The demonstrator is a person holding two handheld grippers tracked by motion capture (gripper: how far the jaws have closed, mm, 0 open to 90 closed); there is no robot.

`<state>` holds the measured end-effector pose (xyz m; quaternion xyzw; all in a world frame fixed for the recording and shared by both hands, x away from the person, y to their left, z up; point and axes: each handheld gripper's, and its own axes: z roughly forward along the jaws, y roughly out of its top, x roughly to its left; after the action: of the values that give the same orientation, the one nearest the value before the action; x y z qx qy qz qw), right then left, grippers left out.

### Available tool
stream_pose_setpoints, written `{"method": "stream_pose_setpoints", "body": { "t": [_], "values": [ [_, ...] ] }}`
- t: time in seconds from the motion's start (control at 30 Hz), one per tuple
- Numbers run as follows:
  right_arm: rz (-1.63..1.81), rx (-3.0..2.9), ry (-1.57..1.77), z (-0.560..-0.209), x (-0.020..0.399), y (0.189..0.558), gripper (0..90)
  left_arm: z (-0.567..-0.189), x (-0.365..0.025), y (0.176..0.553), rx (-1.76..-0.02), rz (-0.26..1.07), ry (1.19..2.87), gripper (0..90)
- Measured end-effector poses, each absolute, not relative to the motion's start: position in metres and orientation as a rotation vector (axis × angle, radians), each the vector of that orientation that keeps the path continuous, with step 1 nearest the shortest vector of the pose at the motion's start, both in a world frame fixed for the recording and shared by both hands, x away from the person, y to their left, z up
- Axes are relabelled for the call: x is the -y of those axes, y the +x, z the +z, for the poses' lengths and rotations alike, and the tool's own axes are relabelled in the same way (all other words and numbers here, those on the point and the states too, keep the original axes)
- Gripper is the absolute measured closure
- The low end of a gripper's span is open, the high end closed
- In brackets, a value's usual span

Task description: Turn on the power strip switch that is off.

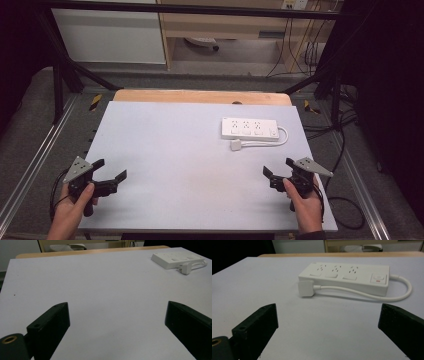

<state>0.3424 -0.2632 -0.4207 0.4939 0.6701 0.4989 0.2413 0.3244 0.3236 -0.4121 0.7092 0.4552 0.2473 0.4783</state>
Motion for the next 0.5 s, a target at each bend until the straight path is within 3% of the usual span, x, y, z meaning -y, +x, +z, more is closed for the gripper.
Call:
{"method": "stream_pose_setpoints", "body": {
  "t": [0.5],
  "values": [
    [1.351,-1.822,1.309,-0.385,0.248,0.377,5.2,-0.416,-0.321,0.326,-1.130,0.584,1.743,6.0]
  ]
}}
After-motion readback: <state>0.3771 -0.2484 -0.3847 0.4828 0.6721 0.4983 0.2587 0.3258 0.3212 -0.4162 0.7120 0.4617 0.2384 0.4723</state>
